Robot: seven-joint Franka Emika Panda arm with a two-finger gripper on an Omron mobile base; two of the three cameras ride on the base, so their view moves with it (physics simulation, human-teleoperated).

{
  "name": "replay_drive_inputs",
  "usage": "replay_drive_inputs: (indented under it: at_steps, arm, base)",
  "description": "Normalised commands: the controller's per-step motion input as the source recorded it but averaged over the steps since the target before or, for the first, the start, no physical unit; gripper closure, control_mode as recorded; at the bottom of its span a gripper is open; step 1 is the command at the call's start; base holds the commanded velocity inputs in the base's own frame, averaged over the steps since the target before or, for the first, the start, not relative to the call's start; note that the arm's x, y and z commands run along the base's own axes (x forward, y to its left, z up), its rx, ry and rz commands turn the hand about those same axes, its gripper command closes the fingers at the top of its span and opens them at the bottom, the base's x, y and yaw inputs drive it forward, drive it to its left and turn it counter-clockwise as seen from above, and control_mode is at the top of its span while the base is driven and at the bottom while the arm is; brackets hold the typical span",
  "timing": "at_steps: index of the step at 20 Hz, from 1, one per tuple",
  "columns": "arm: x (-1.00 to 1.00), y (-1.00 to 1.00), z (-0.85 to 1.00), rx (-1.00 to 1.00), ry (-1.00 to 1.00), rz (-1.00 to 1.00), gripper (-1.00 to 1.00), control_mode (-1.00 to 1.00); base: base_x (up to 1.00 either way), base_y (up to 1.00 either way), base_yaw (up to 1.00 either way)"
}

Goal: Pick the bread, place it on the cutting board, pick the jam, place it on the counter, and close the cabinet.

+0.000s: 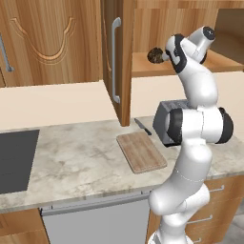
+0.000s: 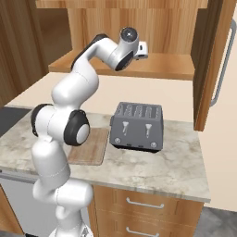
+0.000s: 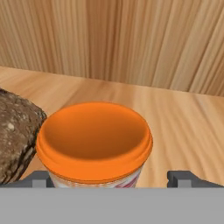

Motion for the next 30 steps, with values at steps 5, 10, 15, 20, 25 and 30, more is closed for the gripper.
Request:
replay_drive_inputs:
  at_steps: [5, 10, 15, 20, 25, 30]
  arm:
    - [0.24, 0.00, 0.00, 0.00, 0.00, 0.01, -1.00, -1.00]
    - [0.03, 0.00, 0.00, 0.00, 0.00, 0.04, -1.00, -1.00]
    - [0.00, 0.00, 0.00, 0.00, 0.00, 0.06, -1.00, -1.00]
    - [0.00, 0.00, 0.00, 0.00, 0.00, 0.07, -1.00, -1.00]
    - [0.00, 0.03, 0.00, 0.00, 0.00, 0.07, -1.00, -1.00]
    - [0.00, 0.10, 0.00, 0.00, 0.00, 0.07, -1.00, -1.00]
  base:
    - [0.00, 0.00, 0.00]
    - [0.00, 0.00, 0.00]
    - [0.00, 0.00, 0.00]
    - [0.00, 0.00, 0.00]
    - [0.00, 0.00, 0.00]
    - [0.00, 0.00, 0.00]
